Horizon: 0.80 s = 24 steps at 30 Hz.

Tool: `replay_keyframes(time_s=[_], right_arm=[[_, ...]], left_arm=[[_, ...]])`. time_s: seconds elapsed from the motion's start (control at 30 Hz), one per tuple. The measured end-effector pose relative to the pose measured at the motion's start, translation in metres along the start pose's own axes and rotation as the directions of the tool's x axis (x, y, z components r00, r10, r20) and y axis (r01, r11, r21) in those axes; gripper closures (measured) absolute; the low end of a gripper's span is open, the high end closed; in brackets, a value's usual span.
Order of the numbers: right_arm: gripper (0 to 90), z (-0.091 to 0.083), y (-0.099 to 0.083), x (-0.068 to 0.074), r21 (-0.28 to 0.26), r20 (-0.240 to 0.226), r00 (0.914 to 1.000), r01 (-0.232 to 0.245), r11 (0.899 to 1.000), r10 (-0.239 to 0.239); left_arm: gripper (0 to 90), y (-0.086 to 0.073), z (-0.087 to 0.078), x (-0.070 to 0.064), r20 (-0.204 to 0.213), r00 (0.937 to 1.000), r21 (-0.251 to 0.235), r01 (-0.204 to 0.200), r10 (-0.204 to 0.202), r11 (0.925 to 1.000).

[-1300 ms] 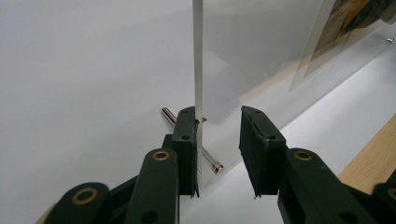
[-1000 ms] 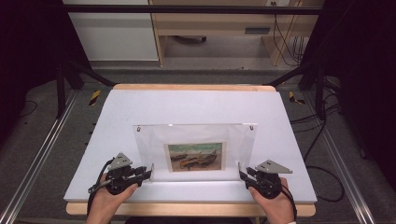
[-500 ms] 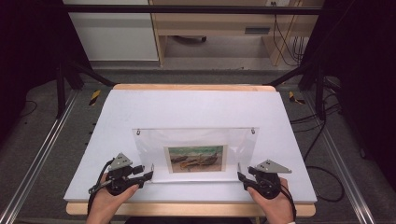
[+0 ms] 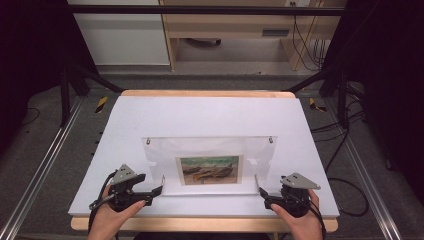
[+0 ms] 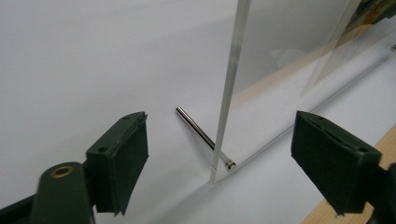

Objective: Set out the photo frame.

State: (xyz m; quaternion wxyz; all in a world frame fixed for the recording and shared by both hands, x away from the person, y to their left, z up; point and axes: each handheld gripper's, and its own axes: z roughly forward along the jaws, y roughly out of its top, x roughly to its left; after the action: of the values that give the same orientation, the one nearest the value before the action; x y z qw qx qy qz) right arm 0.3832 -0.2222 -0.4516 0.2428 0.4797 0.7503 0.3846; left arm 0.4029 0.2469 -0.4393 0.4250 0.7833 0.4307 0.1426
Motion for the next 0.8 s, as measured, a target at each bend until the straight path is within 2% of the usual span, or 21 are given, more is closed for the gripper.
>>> replay_keyframes(time_s=[0.13,0.27,0.3,0.4,0.43,0.53,0.57,0.6,0.63,0.67,0.7,0.73,0.8], right_arm=[[11.4,-0.005,-0.003,-0.006,-0.005,0.016,0.9998,-0.006,1.000,0.006],[8.8,-0.010,-0.006,-0.012,-0.007,0.024,0.9997,0.002,1.000,-0.002],[8.9,-0.013,-0.007,-0.014,-0.007,0.030,0.9995,-0.013,1.000,0.013],[8.9,-0.015,-0.008,-0.017,-0.013,0.038,0.9991,-0.017,1.000,0.018],[9.0,-0.017,-0.010,-0.019,-0.010,0.047,0.9983,-0.033,0.999,0.034],[9.4,-0.018,-0.013,-0.022,-0.002,0.067,0.9972,-0.032,0.999,0.032],[9.7,-0.020,-0.015,-0.024,0.003,0.069,0.9962,-0.053,0.999,0.053],[9.7,-0.020,-0.015,-0.024,0.003,0.069,0.9962,-0.053,0.999,0.053],[10.3,-0.021,-0.016,-0.027,0.002,0.088,0.9949,-0.050,0.999,0.049],[10.3,-0.021,-0.016,-0.027,0.002,0.088,0.9949,-0.050,0.999,0.049],[10.9,-0.022,-0.015,-0.029,-0.002,0.096,0.9933,-0.065,0.998,0.064],[10.9,-0.022,-0.015,-0.029,-0.002,0.096,0.9933,-0.065,0.998,0.064],[11.2,-0.021,-0.016,-0.032,0.004,0.111,0.9917,-0.065,0.998,0.064]], left_arm=[[11.6,-0.001,-0.002,0.004,-0.003,0.9999,0.000,-0.010,0.010,0.9999],[10.9,-0.001,-0.006,0.009,-0.016,0.9997,-0.008,-0.019,0.019,0.9998],[10.4,-0.001,-0.008,0.012,-0.020,0.9997,-0.017,-0.016,0.016,0.9997],[10.4,-0.002,-0.011,0.016,-0.027,0.9996,-0.024,-0.013,0.012,0.9996],[10.4,-0.002,-0.014,0.020,-0.041,0.9990,-0.027,-0.017,0.016,0.9995],[10.4,-0.003,-0.017,0.024,-0.060,0.9981,-0.035,-0.015,0.013,0.9993],[10.4,-0.004,-0.019,0.028,-0.073,0.9973,-0.038,-0.011,0.009,0.9992],[10.3,-0.004,-0.019,0.028,-0.073,0.9973,-0.038,-0.011,0.009,0.9992],[9.8,-0.004,-0.021,0.030,-0.116,0.9925,-0.019,-0.042,0.039,0.9989],[9.2,-0.004,-0.021,0.030,-0.116,0.9925,-0.019,-0.042,0.039,0.9989],[8.7,-0.004,-0.023,0.031,-0.171,0.9821,0.004,-0.078,0.078,0.9969],[8.7,-0.004,-0.023,0.031,-0.171,0.9821,0.004,-0.078,0.078,0.9969],[8.3,-0.005,-0.025,0.033,-0.190,0.9783,0.012,-0.083,0.083,0.9965]])
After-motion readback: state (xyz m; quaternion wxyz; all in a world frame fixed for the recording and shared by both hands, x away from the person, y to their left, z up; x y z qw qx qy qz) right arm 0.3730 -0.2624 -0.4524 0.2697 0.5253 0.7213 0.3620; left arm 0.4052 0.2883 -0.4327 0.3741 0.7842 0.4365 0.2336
